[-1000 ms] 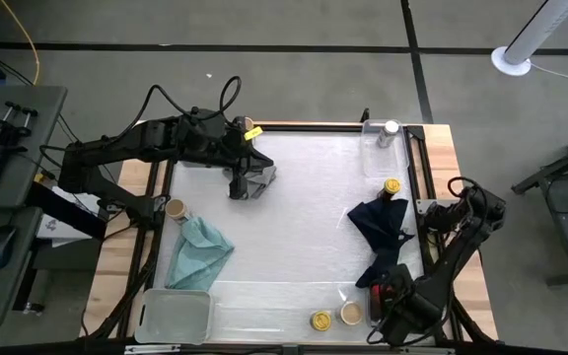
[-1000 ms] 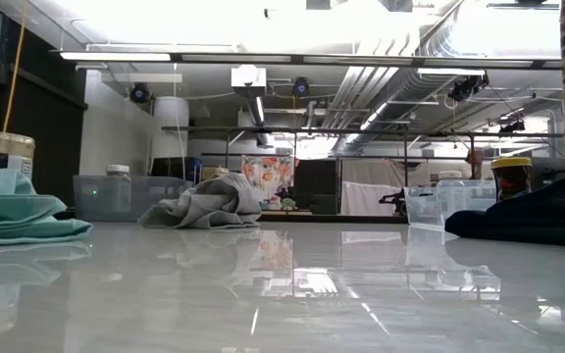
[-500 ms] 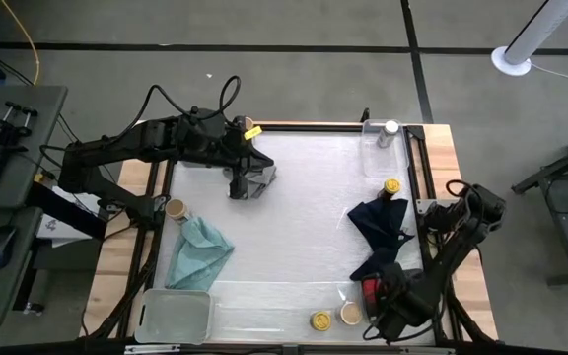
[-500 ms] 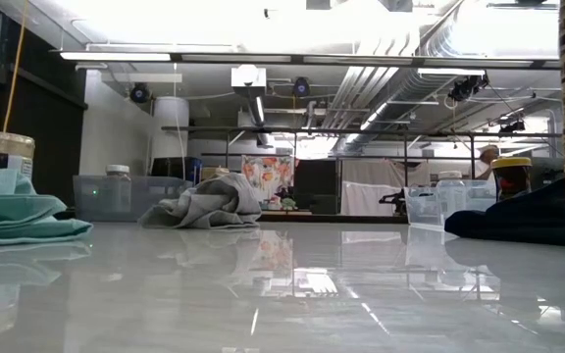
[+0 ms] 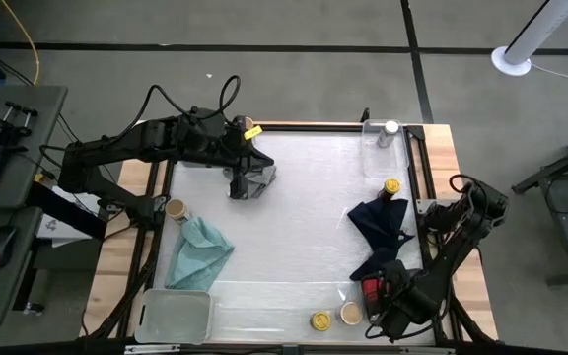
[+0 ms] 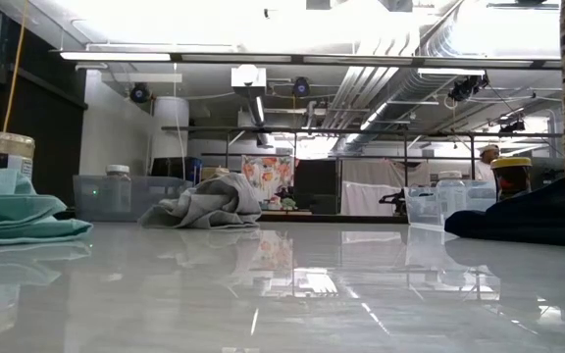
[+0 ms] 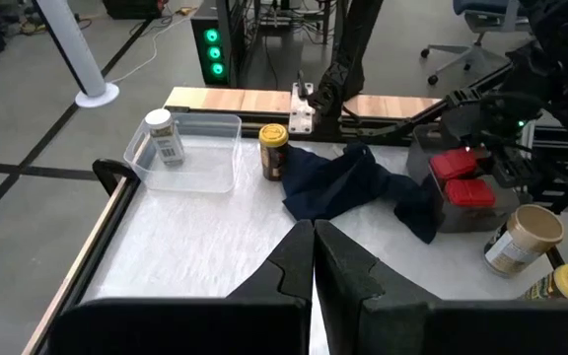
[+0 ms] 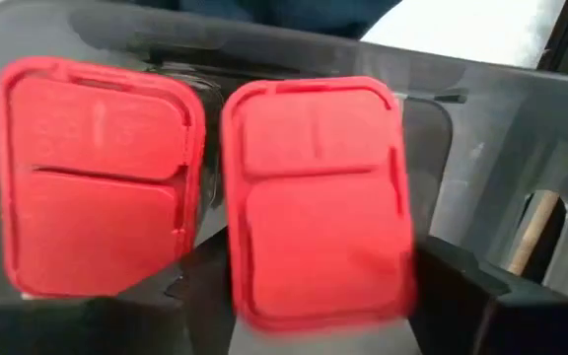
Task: Sort spices by type
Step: Put the red seasoning can into the bottom black bin
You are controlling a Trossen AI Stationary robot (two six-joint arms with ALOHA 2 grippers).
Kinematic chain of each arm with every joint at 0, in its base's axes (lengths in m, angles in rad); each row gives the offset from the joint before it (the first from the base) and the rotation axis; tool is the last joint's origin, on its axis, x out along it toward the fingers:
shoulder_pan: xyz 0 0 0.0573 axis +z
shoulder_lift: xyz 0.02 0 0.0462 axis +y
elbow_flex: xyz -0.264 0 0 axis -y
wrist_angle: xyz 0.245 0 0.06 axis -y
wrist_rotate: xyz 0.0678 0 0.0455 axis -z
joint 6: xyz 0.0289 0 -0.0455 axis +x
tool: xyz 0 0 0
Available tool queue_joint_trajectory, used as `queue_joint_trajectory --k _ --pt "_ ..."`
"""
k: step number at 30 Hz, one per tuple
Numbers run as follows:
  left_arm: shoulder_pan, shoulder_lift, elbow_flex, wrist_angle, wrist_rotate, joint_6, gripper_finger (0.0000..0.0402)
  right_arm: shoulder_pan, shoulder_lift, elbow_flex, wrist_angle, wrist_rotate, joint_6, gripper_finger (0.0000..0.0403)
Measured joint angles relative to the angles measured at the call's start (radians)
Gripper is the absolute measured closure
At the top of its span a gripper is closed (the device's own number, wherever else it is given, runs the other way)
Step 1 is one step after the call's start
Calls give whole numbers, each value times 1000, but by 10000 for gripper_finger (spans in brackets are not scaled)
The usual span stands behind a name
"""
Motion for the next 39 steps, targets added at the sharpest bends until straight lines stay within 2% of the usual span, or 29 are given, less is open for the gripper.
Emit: queue_joint_trajectory --k 6,12,16,23,25,27,29,34,35,39 --pt "0 0 0 0 0 3 402 0 -19 0 -14 -1 -1 145" --pt "0 0 0 0 0 17 401 0 -19 10 -21 -57 -52 136" --pt "0 0 0 -1 0 18 402 0 -20 60 -62 -44 -114 135" --pt "0 0 0 -1 0 18 401 0 -20 202 -227 44 -132 135" --pt "0 0 0 -1 0 18 401 2 -20 219 -256 30 -129 140" --pt "0 0 0 -1 0 18 401 3 -20 218 -278 -25 -132 159" --pt "0 0 0 -1 0 18 401 3 -20 203 -284 -74 -136 201" --pt "0 0 0 -1 0 18 402 3 -19 139 -278 -121 -133 372" --pt "0 0 0 -1 0 18 401 3 -19 124 -271 -129 -135 386" --pt "0 0 0 -1 0 18 401 0 -19 49 -210 -210 -133 393"
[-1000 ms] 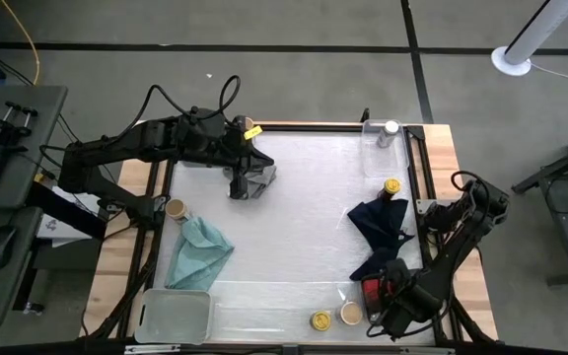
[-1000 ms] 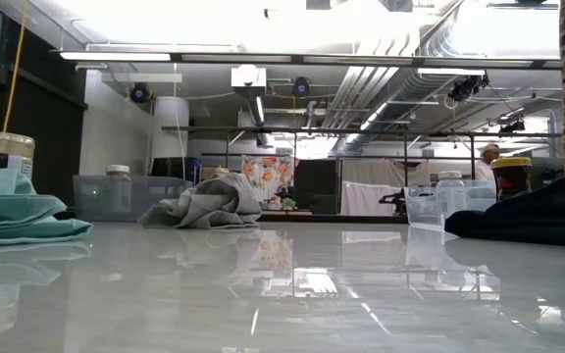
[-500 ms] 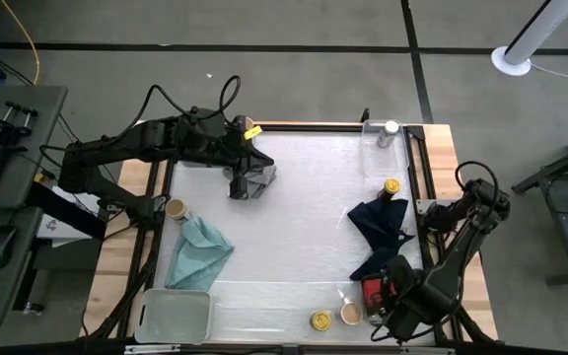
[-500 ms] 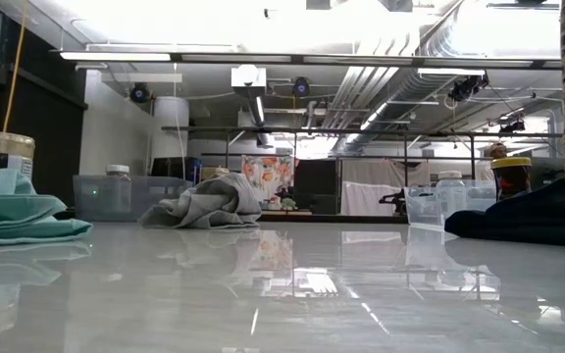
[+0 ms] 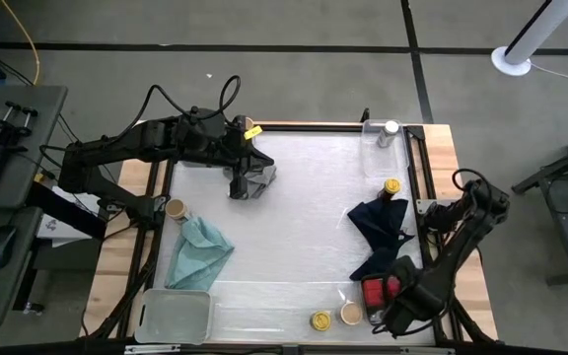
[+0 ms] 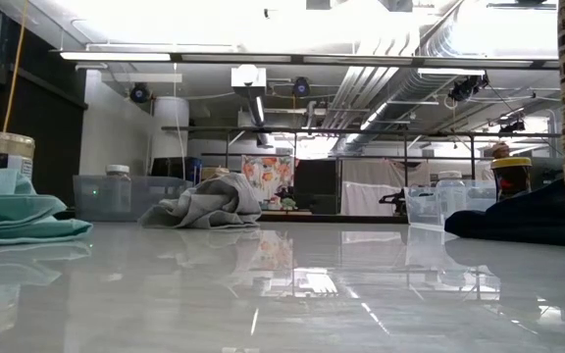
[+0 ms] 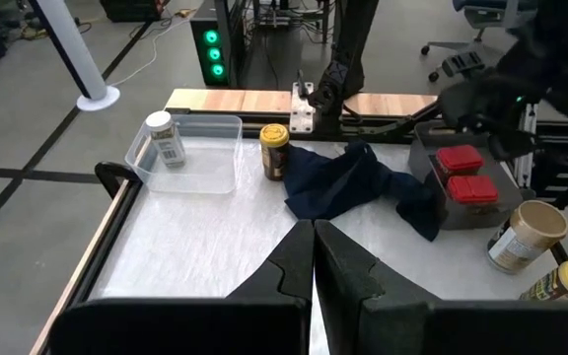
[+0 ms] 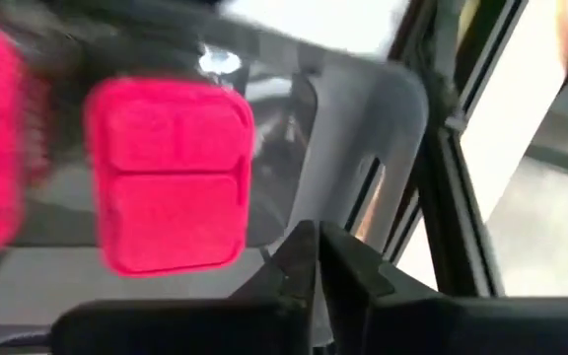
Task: Sort spices by type
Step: Put the red seasoning can into the bottom black bin, then put the middle brown seasoning bottle into the white bin
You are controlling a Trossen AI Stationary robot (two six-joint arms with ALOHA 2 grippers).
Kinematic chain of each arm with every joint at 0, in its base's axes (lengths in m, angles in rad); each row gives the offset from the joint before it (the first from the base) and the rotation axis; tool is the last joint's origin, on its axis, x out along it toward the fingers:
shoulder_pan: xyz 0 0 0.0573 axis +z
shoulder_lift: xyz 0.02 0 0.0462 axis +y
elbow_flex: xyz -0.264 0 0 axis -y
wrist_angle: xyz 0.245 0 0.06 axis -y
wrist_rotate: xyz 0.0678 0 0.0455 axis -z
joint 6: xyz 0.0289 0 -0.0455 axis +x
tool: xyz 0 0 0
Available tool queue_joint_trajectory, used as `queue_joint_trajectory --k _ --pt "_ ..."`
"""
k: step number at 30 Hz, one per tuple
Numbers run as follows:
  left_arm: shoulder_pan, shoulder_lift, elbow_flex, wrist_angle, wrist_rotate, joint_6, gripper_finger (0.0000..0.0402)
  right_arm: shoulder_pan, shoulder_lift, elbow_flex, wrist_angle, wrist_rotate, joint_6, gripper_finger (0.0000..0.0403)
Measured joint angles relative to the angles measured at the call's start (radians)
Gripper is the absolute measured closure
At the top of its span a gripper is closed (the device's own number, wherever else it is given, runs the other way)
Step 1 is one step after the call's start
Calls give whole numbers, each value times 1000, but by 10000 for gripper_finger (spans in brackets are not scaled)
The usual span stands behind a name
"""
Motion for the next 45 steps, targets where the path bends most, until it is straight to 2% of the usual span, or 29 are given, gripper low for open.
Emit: queue_joint_trajectory --k 5,13,20,36,43,45 --pt "0 0 0 0 0 0 401 0 0 -66 75 -35 9 399" --pt "0 0 0 0 0 0 401 0 0 -71 149 -34 3 402" --pt "0 0 0 0 0 0 401 0 0 -71 235 16 47 402" --pt "0 -1 0 -1 0 0 401 4 -4 -53 210 96 43 403" --pt "0 -35 1 -8 0 0 402 63 -54 23 48 101 126 403" --pt "0 -54 1 -28 0 -6 401 78 -71 46 -8 137 170 403"
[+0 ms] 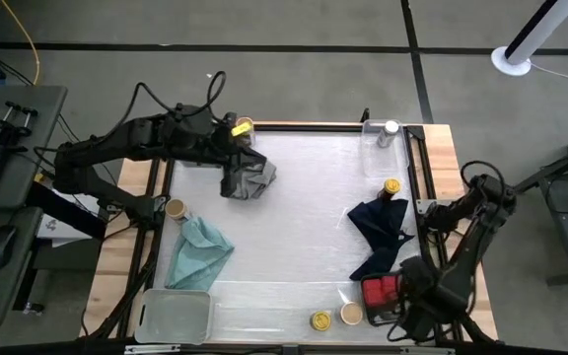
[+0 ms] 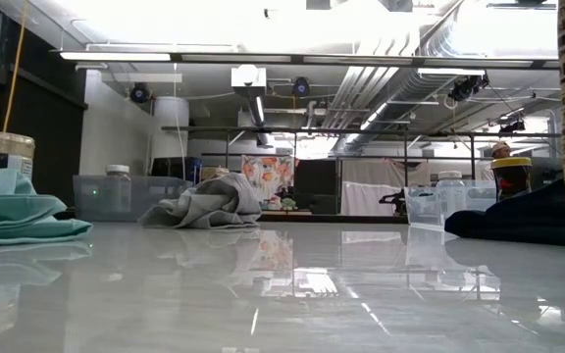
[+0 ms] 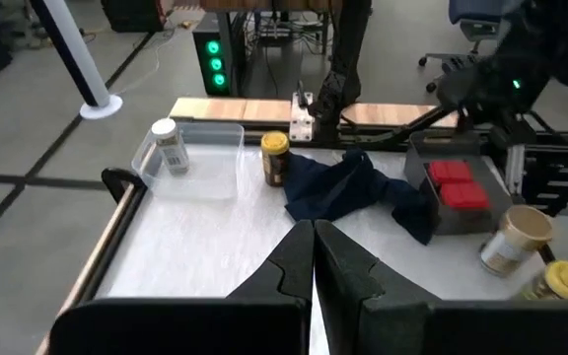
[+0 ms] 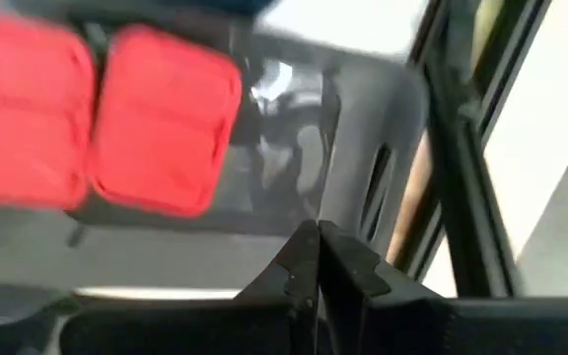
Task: Sort spices by type
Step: Put the middle brown seasoning bottle into the white bin
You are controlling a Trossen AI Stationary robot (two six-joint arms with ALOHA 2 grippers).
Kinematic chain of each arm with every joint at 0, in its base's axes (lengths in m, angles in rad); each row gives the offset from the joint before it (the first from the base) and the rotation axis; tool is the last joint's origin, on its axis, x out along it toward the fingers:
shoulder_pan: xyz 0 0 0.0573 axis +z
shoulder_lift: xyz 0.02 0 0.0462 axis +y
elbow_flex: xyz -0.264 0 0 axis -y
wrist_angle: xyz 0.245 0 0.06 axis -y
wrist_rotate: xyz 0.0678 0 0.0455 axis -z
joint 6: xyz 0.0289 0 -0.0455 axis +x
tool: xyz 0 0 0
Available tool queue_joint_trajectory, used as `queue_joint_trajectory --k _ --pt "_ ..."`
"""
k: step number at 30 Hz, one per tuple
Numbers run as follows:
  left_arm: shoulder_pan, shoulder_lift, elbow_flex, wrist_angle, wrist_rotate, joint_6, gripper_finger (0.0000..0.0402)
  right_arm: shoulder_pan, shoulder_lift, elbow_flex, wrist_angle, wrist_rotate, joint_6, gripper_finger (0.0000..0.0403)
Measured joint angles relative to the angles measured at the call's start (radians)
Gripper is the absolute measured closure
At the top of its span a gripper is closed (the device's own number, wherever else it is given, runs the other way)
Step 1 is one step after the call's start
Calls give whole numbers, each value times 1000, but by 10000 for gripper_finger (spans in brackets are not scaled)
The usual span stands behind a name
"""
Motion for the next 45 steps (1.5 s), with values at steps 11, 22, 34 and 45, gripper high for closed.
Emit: queue_joint_trajectory --k 11,22,34,45 --pt "-45 -94 -24 -301 15 -81 402 -165 -74 10 -27 405 -169 403" --pt "-129 -358 -427 -185 55 -294 402 -481 -111 10 188 510 -741 403" --pt "-14 -446 -569 -677 -81 -636 336 -761 -111 10 320 539 -1084 403" --pt "7 -409 -707 -725 74 -888 165 -1034 -111 10 462 349 -1650 304"
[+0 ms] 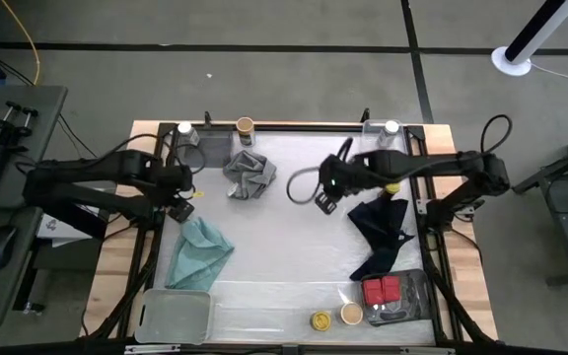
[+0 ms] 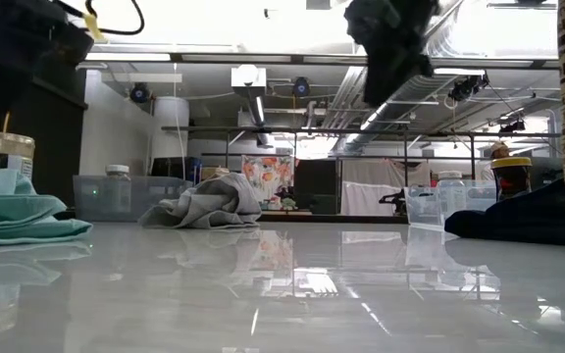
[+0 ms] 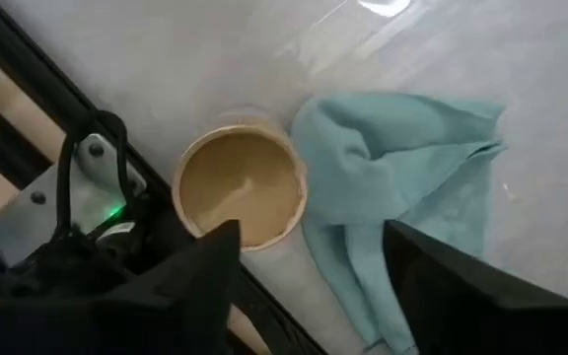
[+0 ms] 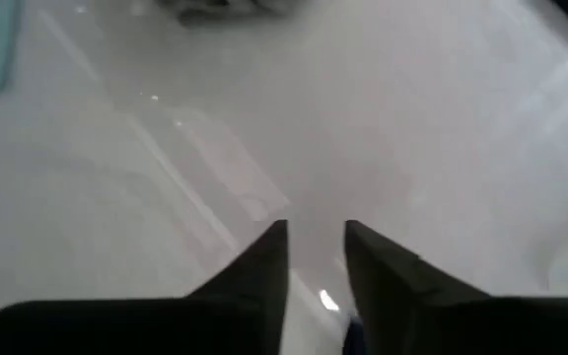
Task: Sort spices by type
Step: Put the middle brown seasoning bottle into the white bin
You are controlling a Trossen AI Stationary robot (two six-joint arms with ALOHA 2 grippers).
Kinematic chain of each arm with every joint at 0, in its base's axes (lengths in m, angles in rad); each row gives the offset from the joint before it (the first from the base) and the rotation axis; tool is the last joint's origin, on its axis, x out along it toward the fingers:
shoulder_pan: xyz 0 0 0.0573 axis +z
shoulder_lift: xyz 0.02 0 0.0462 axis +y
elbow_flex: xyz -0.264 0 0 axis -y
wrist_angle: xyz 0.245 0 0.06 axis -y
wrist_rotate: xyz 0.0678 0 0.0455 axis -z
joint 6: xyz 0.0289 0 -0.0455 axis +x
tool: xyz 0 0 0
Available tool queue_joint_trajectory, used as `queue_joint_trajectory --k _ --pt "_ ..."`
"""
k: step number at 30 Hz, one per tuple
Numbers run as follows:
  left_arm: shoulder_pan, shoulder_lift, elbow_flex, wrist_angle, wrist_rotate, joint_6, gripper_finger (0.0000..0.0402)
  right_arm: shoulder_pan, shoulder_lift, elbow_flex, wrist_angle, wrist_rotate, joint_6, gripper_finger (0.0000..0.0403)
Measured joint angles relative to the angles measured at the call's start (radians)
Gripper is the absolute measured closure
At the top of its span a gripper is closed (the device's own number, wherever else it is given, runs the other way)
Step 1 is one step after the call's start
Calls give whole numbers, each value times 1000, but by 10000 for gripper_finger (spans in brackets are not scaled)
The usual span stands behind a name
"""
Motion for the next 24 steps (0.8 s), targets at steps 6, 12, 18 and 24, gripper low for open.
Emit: queue_joint_trajectory --k 6,12,18,24 --pt "13 92 1 3 0 -14 99 -115 0 0 112 -144 -193 212" --pt "13 193 1 -60 -64 31 77 -157 0 0 131 -183 -239 171" --pt "13 229 1 -61 -126 64 76 -156 0 0 148 -180 -239 169" --pt "48 228 1 -59 -128 137 76 -156 0 0 148 -180 -221 169"
